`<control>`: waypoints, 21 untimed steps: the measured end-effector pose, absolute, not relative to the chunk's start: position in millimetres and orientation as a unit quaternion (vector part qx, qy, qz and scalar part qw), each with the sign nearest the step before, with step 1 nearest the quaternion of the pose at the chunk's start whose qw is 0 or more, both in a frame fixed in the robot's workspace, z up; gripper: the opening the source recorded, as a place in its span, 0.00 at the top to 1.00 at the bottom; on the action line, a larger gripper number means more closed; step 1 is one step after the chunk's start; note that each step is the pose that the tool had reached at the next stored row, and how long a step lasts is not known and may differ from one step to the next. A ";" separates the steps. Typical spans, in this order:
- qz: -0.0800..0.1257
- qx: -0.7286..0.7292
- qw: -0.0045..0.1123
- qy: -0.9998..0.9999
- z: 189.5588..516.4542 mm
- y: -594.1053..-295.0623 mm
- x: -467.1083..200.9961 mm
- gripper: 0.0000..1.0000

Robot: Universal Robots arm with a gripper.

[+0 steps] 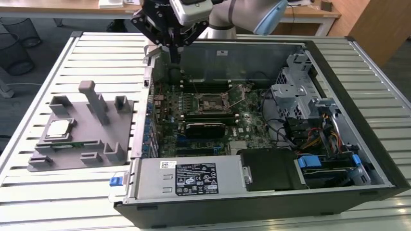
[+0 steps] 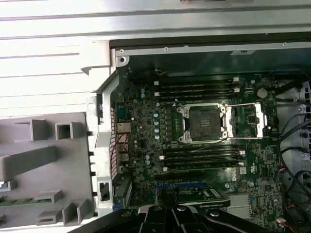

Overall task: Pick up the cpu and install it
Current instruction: 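Reach for the cpu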

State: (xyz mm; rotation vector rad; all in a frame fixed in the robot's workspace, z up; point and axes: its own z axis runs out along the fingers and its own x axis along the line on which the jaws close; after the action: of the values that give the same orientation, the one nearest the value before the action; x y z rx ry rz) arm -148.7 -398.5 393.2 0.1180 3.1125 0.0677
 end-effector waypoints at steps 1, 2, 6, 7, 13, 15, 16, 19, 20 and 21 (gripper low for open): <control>0.022 0.038 0.013 0.999 393.2 -398.5 -149.3 0.89; 0.022 0.038 0.013 0.999 393.2 -398.5 -150.0 0.89; 0.022 0.038 0.013 0.999 393.2 -398.5 -152.4 0.89; 0.022 0.038 0.013 0.999 393.2 -398.5 -153.0 0.89; 0.022 0.038 0.013 0.999 393.2 -398.5 -157.4 0.89; 0.022 0.038 0.013 0.999 393.2 -398.5 -158.9 0.89; 0.022 0.038 0.013 0.999 393.1 -398.6 -159.6 0.89; 0.022 0.038 0.013 0.999 393.2 -398.5 -161.8 0.89; 0.022 0.038 0.013 0.999 393.2 -398.6 -162.5 0.89; 0.022 0.038 0.013 0.999 393.2 -398.5 -163.2 0.89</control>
State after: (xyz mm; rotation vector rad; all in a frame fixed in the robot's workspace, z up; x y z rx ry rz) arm -163.2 -398.5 393.2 0.1180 3.1125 0.0677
